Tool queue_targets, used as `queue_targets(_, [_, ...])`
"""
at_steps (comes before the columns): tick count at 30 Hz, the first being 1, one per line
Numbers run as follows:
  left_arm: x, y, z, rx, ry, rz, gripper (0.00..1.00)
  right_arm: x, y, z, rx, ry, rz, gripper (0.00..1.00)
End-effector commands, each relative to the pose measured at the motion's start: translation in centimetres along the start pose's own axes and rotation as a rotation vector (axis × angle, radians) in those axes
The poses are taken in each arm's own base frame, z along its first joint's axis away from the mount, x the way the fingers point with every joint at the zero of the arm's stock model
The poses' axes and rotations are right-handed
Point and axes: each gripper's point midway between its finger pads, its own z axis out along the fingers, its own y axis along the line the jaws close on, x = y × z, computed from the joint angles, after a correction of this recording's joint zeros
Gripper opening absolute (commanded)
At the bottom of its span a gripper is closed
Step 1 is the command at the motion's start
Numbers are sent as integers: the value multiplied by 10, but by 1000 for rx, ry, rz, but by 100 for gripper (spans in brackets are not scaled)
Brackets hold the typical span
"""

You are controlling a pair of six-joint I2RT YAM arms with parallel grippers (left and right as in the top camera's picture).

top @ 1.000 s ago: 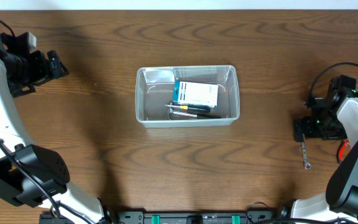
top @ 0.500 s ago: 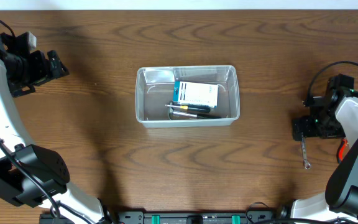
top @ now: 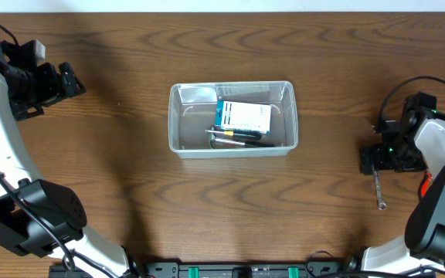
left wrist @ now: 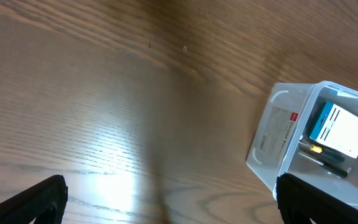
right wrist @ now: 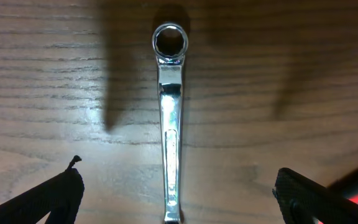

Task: Pack container
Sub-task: 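Lower the open right gripper toward the wrench ring end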

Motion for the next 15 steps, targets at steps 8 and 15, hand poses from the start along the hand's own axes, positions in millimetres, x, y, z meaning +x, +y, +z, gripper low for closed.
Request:
queue_targets(8, [0,2,4,-7,11,3,98,-1,3,12,-6,27,-17,99])
queue_targets(15, [0,2,4,-7,11,3,98,-1,-3,12,24,30,-16,99])
